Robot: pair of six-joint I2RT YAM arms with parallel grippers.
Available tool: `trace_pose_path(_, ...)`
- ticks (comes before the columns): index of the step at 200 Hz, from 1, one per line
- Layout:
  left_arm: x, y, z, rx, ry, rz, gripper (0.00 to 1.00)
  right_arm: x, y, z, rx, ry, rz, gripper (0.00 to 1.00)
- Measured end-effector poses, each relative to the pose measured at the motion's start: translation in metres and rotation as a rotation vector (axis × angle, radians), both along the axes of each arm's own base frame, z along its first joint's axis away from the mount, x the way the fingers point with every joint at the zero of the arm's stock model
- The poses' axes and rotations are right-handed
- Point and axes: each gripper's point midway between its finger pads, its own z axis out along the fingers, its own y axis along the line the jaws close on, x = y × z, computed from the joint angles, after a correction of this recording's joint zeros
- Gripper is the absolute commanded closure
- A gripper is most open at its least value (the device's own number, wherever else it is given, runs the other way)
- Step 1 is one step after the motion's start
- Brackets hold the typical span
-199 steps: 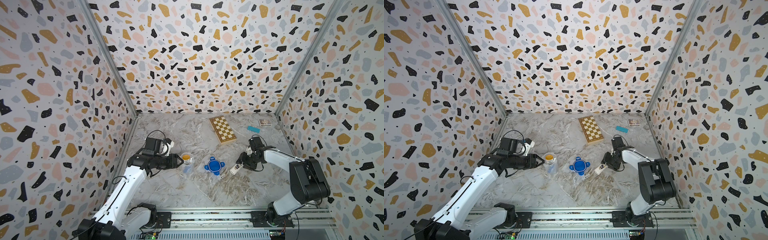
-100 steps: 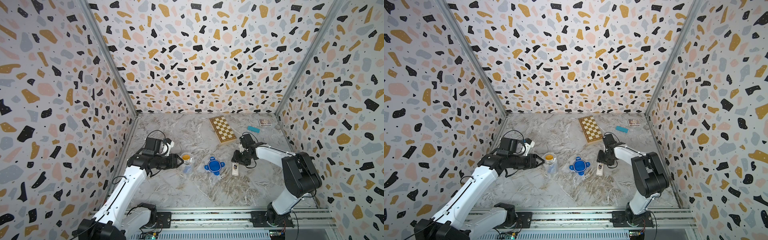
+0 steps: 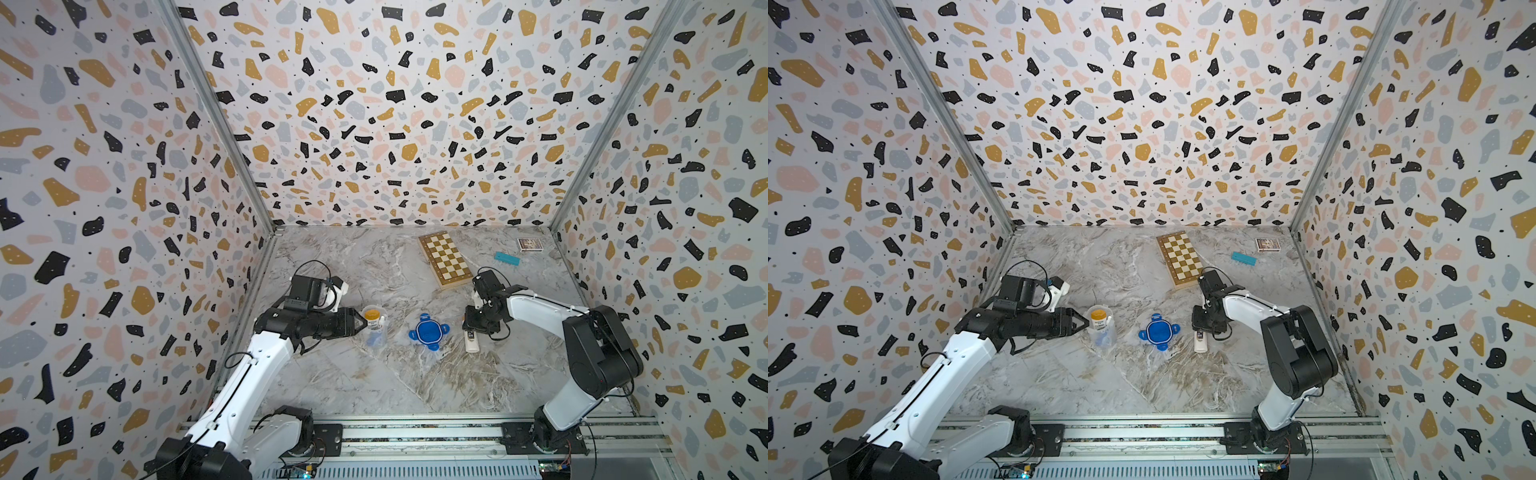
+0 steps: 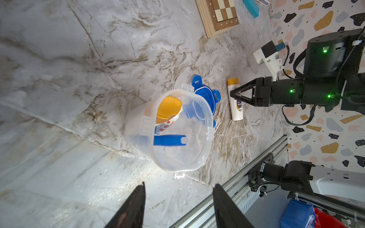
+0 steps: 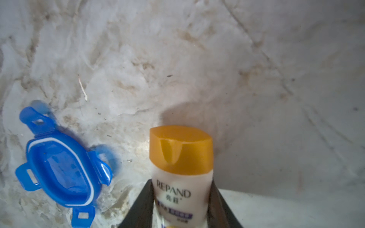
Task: Pack away toiletry kits
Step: Pick up the toiletry item from the center of the board, then place the toiletry item into the container.
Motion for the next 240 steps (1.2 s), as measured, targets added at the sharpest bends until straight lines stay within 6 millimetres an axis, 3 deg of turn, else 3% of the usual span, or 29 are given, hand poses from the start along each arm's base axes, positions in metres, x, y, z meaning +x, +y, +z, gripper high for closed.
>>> trace_pose_path(20, 0.001, 0.001, 0.0, 0.008, -0.004, 0.006, 0.45, 0.003, 0.005, 0.021, 0.021, -0.061, 0.021, 0.76)
trace_pose_path(38, 0.001, 0.004, 0.001, 0.022, -0.016, 0.018, 0.45, 0.012, 0.023, 0.065, 0.071, -0.209, 0.071, 0.77)
trace_pose_path(53, 0.002, 0.007, 0.001, 0.032, -0.023, 0.029, 0.45, 0.018, 0.055, 0.12, 0.162, -0.398, 0.148, 0.78)
trace_pose_path(74, 0.003, 0.009, 0.0, 0.041, -0.022, 0.04, 0.45, 0.011, 0.104, 0.197, 0.319, -0.657, 0.264, 0.78)
trace_pose_path(90, 0.005, 0.012, 0.0, 0.045, -0.021, 0.055, 0.46, -0.002, 0.139, 0.236, 0.42, -0.8, 0.349, 0.77)
trace_pose_path(103, 0.006, 0.015, -0.001, 0.048, -0.019, 0.069, 0.46, -0.01, 0.167, 0.254, 0.484, -0.881, 0.402, 0.77)
trace_pose_path(125, 0.009, 0.02, -0.001, 0.053, -0.019, 0.092, 0.46, -0.019, 0.212, 0.257, 0.56, -0.953, 0.474, 0.77)
trace_pose_path(162, 0.013, 0.03, 0.001, 0.056, -0.028, 0.134, 0.47, -0.028, 0.265, 0.225, 0.584, -0.97, 0.547, 0.78)
trace_pose_path(183, 0.014, 0.033, 0.001, 0.057, -0.029, 0.146, 0.47, -0.032, 0.277, 0.219, 0.595, -0.995, 0.555, 0.78)
trace_pose_path(240, 0.015, 0.034, 0.001, 0.057, -0.027, 0.15, 0.47, -0.025, 0.282, 0.234, 0.642, -1.096, 0.515, 0.77)
